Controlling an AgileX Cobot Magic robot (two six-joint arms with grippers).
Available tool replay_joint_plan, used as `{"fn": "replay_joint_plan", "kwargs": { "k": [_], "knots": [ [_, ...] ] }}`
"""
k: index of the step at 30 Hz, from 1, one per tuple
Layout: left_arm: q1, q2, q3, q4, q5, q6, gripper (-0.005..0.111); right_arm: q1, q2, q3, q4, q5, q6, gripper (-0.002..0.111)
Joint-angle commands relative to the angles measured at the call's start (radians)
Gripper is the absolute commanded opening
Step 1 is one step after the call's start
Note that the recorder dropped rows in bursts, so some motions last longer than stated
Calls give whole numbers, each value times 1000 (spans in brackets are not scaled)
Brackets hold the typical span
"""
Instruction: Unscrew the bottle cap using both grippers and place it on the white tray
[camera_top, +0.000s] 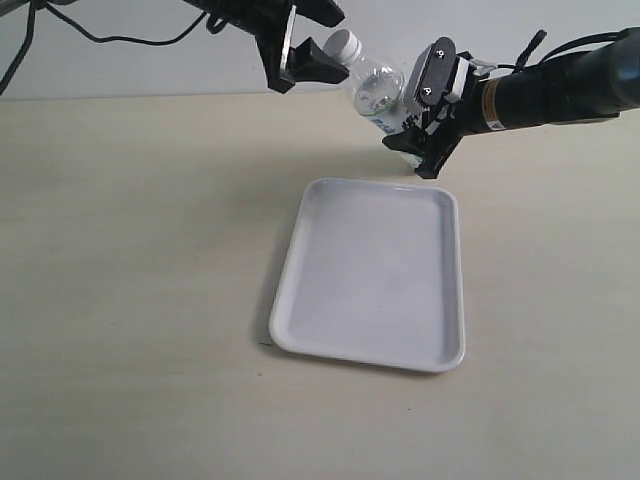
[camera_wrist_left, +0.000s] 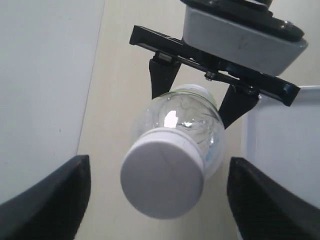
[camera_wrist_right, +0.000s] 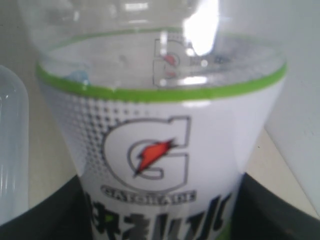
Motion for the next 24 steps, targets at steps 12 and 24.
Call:
{"fn": "replay_joint_plan", "kwargs": {
  "k": [12,24],
  "knots": [
    [-4,13,3,-41,39,-1,67,-1,-2,-7,11,14,-5,0],
    [-4,15,3,-61,37,-1,43,-1,-2,-7,11,16,-5,0]
  ]
}}
